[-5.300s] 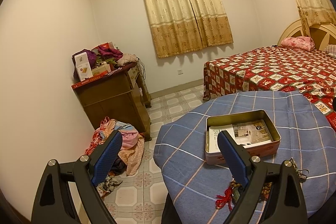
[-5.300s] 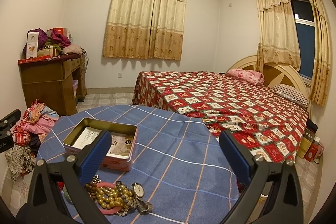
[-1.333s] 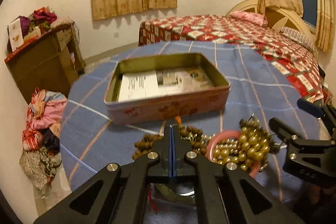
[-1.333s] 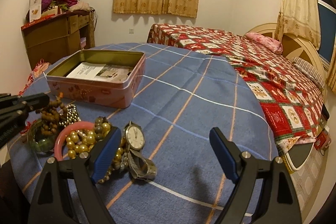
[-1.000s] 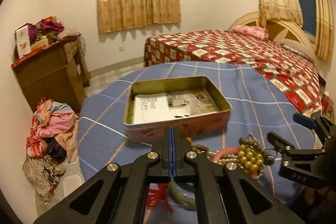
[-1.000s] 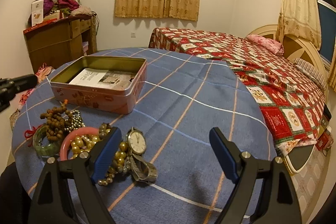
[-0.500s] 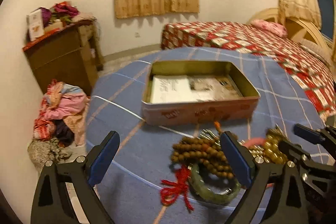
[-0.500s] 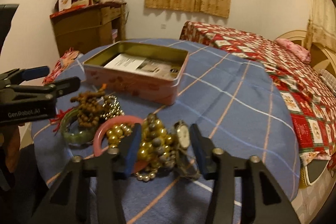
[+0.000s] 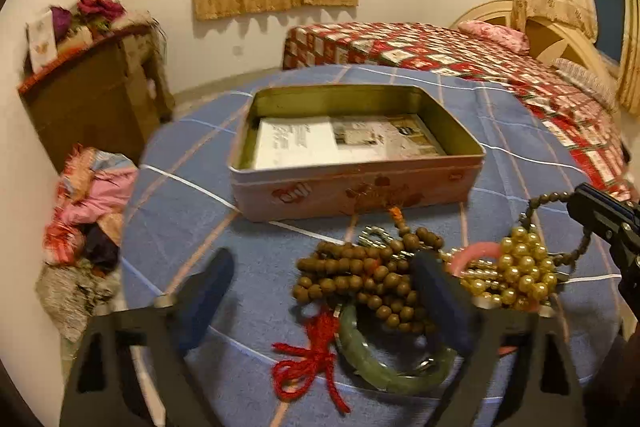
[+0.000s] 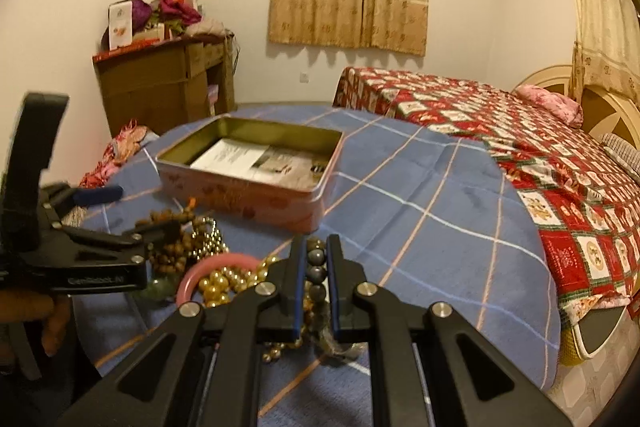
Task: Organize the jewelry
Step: 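Grasp the brown bead strand with the left tool while the right grasps the dark bead bracelet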
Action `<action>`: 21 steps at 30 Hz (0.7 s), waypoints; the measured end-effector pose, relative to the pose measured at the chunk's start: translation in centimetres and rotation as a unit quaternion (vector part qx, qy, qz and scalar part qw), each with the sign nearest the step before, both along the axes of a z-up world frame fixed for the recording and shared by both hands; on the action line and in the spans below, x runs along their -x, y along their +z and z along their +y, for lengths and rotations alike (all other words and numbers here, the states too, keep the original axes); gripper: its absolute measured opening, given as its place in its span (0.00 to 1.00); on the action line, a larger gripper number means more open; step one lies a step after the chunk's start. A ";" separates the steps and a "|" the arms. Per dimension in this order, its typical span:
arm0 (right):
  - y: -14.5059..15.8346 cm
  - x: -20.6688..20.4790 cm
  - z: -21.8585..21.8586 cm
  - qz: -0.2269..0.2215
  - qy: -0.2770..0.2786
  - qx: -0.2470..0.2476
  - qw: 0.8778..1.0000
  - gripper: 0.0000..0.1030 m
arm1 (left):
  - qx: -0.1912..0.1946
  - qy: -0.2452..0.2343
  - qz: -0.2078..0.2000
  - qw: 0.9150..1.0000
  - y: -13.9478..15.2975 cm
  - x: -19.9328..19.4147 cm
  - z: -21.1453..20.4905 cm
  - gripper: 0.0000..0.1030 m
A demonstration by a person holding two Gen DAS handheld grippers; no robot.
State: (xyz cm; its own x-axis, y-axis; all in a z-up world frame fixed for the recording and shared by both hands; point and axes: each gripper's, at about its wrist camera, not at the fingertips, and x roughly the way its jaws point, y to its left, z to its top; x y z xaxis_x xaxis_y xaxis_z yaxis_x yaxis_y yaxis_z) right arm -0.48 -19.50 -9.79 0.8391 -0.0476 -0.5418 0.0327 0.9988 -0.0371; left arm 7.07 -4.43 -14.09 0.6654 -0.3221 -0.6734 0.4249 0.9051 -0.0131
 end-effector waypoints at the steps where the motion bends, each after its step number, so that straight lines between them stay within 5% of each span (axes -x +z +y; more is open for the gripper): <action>1: 0.0 -0.1 0.1 0.001 0.001 0.002 1.000 0.12 | 0.009 -0.007 0.009 1.000 -0.2 -0.1 0.0 0.72; 7: -0.4 -0.4 0.5 0.004 0.005 0.003 1.000 0.12 | 0.006 -0.027 0.006 1.000 0.2 0.6 -0.6 0.42; 9: -0.4 -0.4 0.4 0.001 0.004 0.002 1.000 0.12 | 0.006 -0.029 -0.006 1.000 0.6 1.0 -0.7 0.17; 21: 1.4 0.1 -0.6 -0.023 -0.001 -0.002 1.000 0.12 | 0.024 -0.038 -0.023 0.999 3.2 1.5 0.1 0.13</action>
